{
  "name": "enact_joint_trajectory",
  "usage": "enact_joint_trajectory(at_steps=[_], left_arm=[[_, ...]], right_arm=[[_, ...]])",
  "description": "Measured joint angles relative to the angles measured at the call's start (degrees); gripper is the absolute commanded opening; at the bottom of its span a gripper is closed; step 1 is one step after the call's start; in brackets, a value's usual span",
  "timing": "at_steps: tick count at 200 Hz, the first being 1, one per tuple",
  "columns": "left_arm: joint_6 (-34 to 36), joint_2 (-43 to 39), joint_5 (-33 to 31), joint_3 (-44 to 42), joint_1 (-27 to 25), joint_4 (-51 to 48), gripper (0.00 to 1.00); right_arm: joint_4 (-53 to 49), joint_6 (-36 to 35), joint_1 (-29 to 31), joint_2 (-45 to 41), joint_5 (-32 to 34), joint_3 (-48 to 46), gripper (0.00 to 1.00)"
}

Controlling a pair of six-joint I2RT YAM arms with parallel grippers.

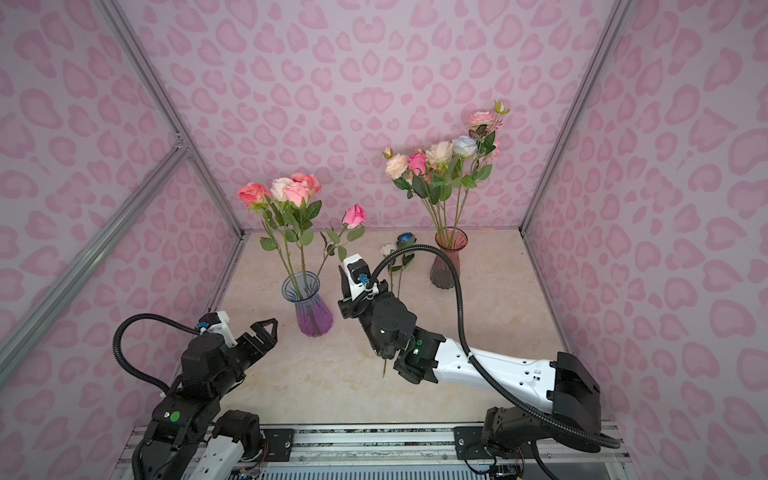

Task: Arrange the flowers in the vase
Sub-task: 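Open the right gripper and reach down to grasp another rose stem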

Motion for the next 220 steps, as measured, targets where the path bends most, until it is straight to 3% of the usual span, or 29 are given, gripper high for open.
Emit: enact_joint_trajectory(at_steps=[29,47,65,102,119,161,220], left_arm=[[-2.16,0.17,5.11,-4.61,0.02,2.93,0.97],[-3.74,0.17,8.72,-7.52,0.00,5.57,0.95],[-5.60,0.02,12.04,-10.34,-0.17,7.54,0.94],[-8.04,-2.89,14.71,-12.13,-0.55,9.05,0.94],[-8.41,-3.65,14.99,-11.67,-0.61,8.90,0.94],[-8.41,-4.20,15.19,-10.32,-0.70,8.28,0.94],[-8.87,-3.02,15.19,-10.99,-0.70,7.96,0.94]], right_arm=[[-14.84,12.50,-13.73,-0.76,-3.04,-1.81,0.27],[-24.65,19.41,-21.66,4.00,-7.13,2.05,0.28],[-32.52,22.82,-25.66,10.60,-10.86,7.50,0.31],[-44.06,24.83,-29.51,26.80,-17.59,22.03,0.28],[-47.74,26.08,-30.80,34.62,-21.92,29.81,0.32],[-54.21,27.82,-32.37,46.73,-28.98,39.91,0.30],[-59.71,28.44,-33.70,56.61,-32.48,47.34,0.23]])
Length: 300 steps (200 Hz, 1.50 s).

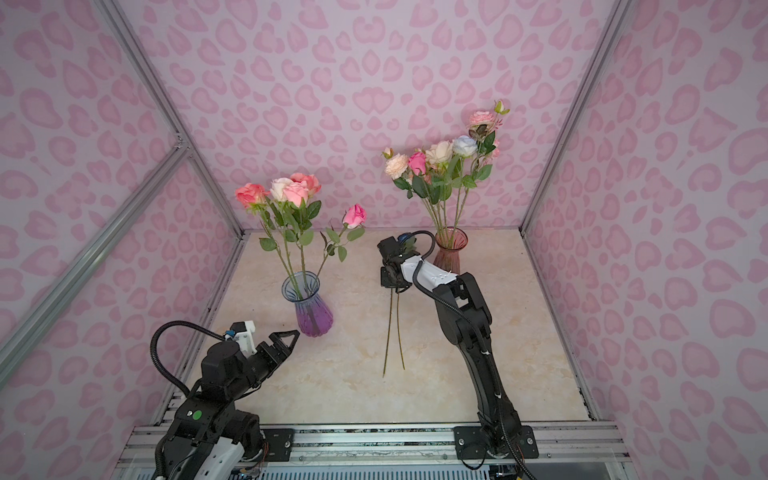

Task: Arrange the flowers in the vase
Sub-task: 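Open the right gripper and reach down to grasp another rose stem, then lift the white rose up off the table with the right gripper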

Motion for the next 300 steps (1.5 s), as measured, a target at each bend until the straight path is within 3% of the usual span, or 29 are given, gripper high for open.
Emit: enact_joint_trajectory(at_steps=[25,57,99,164,244,300], left_arm=[[0.00,0.98,0.00,0.26,0.00,0.15,0.94],[0.13,1.51,-0.04,0.98,0.00,0.57,0.94],[0.46,2.69,0.04,1.22,0.00,0.98,1.00],[3.41,5.64,1.05,4.48,0.00,1.81,0.98],[8.55,8.24,1.44,12.13,0.00,1.60,0.98],[11.21,2.54,-9.92,17.79,0.00,-5.20,0.98]], right_arm=[[0.37,0.24,0.13,0.74,-0.92,0.66,0.10],[1.90,0.87,0.09,-0.94,-2.01,-2.10,0.02],[5.09,2.14,0.39,-8.02,-6.47,-10.14,0.01],[15.08,3.30,4.09,-23.58,-8.96,-24.76,0.00],[18.05,0.81,7.28,-46.38,-2.78,-32.48,0.00],[19.47,-1.73,10.69,-58.60,4.57,-35.47,0.00]])
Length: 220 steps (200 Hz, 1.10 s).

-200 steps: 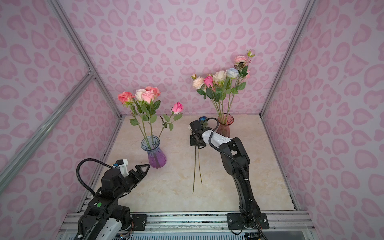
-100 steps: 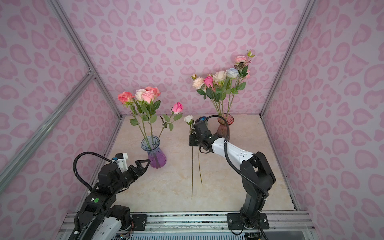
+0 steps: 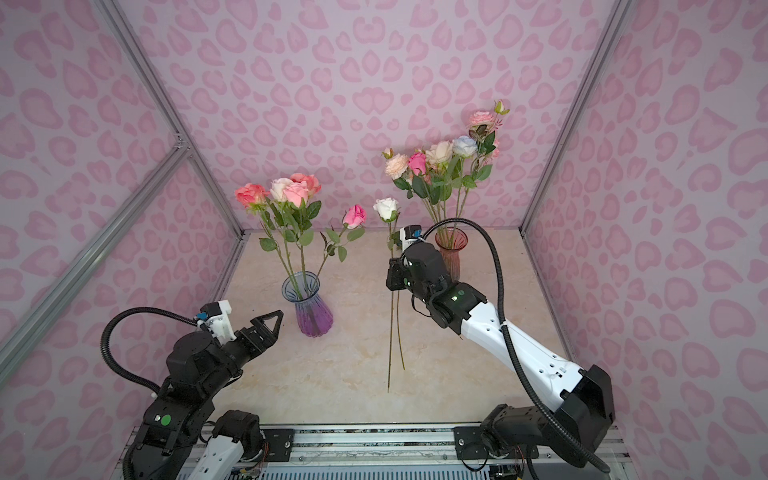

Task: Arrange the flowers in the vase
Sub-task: 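Lift the white rose up off the table with the right gripper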

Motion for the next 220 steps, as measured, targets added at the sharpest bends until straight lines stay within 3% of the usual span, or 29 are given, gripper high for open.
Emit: enact_joint_trajectory(at_steps=[24,56,97,140,220], left_arm=[[0.02,-2.82,-5.79,0.44,0.00,-2.56,0.97],[-0.02,-3.58,-9.03,-0.44,0.00,-3.50,0.97],[-0.50,-2.71,-9.62,-1.31,0.00,-3.93,0.97],[-0.85,0.00,-10.69,0.66,0.00,-5.68,0.97],[-1.03,-0.48,-9.05,1.03,0.00,-6.80,0.97]], right_arm=[[1.03,-2.75,4.09,-3.80,4.61,-0.04,0.00],[5.70,-8.46,9.94,-6.78,10.88,0.59,0.00],[13.55,-14.25,14.23,-2.10,14.01,8.57,0.00],[22.08,-19.69,18.16,6.40,12.94,15.82,0.00],[31.04,-22.03,18.75,18.51,9.44,29.92,0.00]])
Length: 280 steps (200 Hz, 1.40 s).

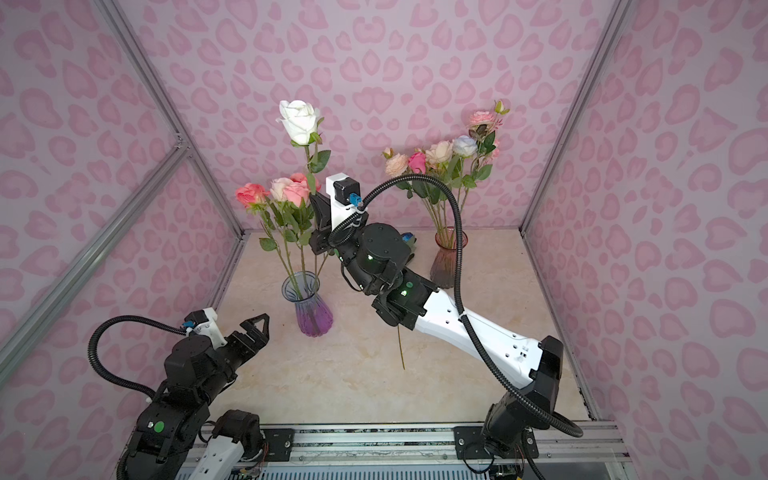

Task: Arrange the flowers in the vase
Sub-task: 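Lift the white rose up off the table with the right gripper, then lower the white rose stem into the purple vase and open the right gripper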

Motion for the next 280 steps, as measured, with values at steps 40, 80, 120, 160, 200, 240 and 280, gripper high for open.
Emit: enact_joint_trajectory(at_steps=[40,80,120,160,200,240,280], left_arm=[[0.02,-0.48,0.09,-0.24,0.00,-0.61,0.97],[0.02,0.22,1.01,-0.39,0.00,-0.59,0.97],[-0.46,-0.46,1.16,-1.84,0.00,-0.52,0.97],[-0.87,-0.52,1.42,-1.92,0.00,-0.57,0.97],[-1.51,-1.33,1.51,-2.51,0.00,-0.57,0.97],[-1.86,-1.64,1.57,-2.89,0.00,-0.52,0.97],[-1.86,-1.92,1.86,-4.13,0.00,-0.50,0.97]], right_arm=[[0.94,0.00,0.22,1.90,-0.37,1.75,0.00],[2.84,-0.94,0.22,2.51,-0.33,1.73,0.00],[6.80,-2.80,0.22,4.09,0.11,1.73,0.00],[9.86,-4.74,0.04,7.26,0.33,2.71,0.00],[11.06,-6.32,-0.26,10.05,0.33,5.20,0.00],[11.32,-7.80,-0.31,10.75,1.18,1.57,0.00],[12.87,-6.58,0.96,6.45,3.37,-11.21,0.02]])
